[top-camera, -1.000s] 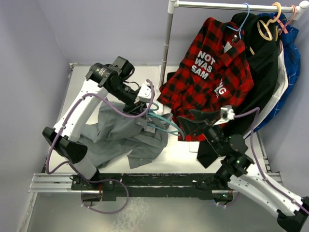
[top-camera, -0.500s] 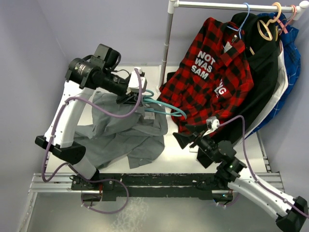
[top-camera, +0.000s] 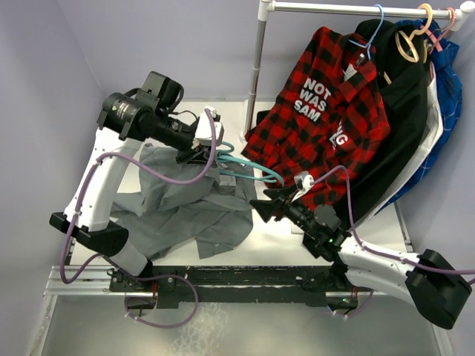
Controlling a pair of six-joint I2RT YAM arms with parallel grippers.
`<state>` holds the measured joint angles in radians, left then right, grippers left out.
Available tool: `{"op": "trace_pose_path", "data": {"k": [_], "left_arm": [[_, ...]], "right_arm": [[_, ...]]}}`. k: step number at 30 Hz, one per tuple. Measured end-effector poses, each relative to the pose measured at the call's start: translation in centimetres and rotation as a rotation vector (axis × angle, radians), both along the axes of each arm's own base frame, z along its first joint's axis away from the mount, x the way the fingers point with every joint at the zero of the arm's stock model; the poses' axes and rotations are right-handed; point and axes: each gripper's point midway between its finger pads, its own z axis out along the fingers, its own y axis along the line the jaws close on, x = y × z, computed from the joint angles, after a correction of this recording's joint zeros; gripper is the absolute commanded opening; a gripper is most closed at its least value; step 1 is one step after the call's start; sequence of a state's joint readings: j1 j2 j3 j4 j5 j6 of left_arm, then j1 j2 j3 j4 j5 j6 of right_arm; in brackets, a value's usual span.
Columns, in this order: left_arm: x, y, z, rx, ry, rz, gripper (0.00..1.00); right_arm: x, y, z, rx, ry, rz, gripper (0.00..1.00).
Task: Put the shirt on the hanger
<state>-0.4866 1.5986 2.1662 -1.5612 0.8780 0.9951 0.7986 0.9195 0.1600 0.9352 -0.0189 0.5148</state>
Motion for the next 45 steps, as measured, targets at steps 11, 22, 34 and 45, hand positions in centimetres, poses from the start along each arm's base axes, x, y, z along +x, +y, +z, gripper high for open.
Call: {"op": "trace_pose_path", "data": {"k": [11, 22, 34, 45], "left_arm": [[0.0, 0.0, -0.4, 0.006, 0.012, 0.000, 0.00], [0.2, -0.1, 0.4, -0.006, -0.011, 0.000, 0.00], [0.2, -0.1, 0.5, -0.009, -0.017, 0.000, 0.00], [-1.1, -0.1, 1.8, -0.049, -0.031, -0.025, 0.00]], "right_arm": [[0.0, 0.5, 3.3, 0.137, -0.041, 0.012, 0.61], [-0.3, 1.8, 1.0, 0.131, 0.056, 0.052, 0.52], [0.4, 2.1, 1.0, 0.149, 0.074, 0.031, 0.00], [0.8, -3.1, 4.4, 0.290, 0.010, -0.181, 0.00]]}}
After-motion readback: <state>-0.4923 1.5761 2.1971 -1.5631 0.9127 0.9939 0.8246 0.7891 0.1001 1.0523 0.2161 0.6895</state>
